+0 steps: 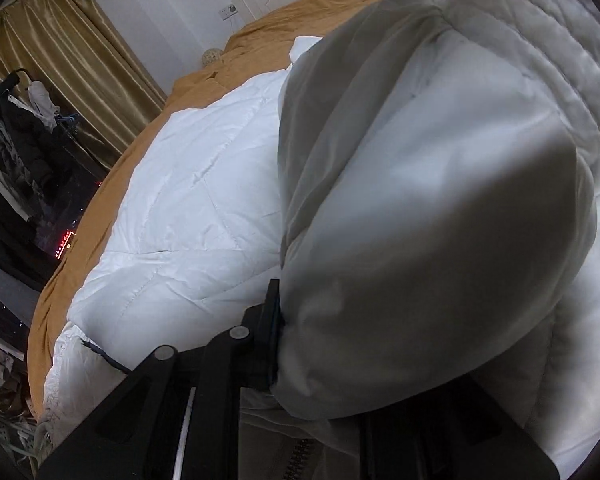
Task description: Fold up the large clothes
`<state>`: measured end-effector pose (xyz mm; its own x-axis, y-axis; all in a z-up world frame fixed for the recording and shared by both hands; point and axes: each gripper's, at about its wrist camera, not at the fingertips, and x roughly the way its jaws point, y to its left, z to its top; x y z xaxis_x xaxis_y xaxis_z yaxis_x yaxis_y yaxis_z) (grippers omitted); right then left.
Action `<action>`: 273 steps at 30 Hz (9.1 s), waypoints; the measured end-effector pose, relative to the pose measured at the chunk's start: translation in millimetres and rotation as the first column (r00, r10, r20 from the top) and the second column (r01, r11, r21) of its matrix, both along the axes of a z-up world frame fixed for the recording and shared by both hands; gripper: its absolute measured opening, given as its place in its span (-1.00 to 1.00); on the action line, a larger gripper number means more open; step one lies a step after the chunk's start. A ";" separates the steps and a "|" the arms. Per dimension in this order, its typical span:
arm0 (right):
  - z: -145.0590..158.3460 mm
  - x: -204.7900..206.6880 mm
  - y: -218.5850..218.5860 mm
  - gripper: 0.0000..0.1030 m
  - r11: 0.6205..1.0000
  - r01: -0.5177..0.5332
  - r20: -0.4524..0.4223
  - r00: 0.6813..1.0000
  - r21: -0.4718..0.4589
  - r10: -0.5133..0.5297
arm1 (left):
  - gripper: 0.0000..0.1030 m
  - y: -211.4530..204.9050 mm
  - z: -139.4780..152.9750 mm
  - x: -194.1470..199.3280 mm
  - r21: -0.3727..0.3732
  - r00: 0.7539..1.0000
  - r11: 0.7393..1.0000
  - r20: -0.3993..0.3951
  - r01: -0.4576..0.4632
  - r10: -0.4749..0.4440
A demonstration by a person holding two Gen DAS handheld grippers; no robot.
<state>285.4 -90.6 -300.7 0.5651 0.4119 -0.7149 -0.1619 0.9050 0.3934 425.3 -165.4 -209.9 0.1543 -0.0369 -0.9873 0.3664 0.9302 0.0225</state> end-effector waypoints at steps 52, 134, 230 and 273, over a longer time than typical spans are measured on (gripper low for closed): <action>7.7 7.1 20.3 0.99 0.947 0.078 0.039 0.997 -0.310 -0.070 | -0.78 341.7 -25.5 -143.6 -0.614 0.854 0.702 0.086 -0.361 0.514; 24.9 -136.0 -106.1 0.99 0.806 -0.091 -0.236 0.970 -0.585 -0.062 | 0.99 309.7 -119.5 -293.6 -0.094 0.943 0.971 0.234 -0.220 0.237; 13.4 29.4 -288.9 -0.17 0.704 0.475 -0.546 0.825 0.528 -0.147 | -0.57 436.9 -186.6 -122.2 -0.735 0.677 0.189 -0.450 -0.651 0.582; 35.1 -25.3 -48.7 1.00 0.890 0.106 0.033 0.994 -0.444 -0.102 | 0.82 271.3 -30.7 -202.6 -0.447 0.816 0.861 0.384 -0.244 0.431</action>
<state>260.1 -139.3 -265.6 0.5942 -0.0096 -0.8043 -0.0586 0.9968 -0.0552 222.7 105.9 -240.6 0.6519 -0.2335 -0.7215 0.0609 0.9644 -0.2572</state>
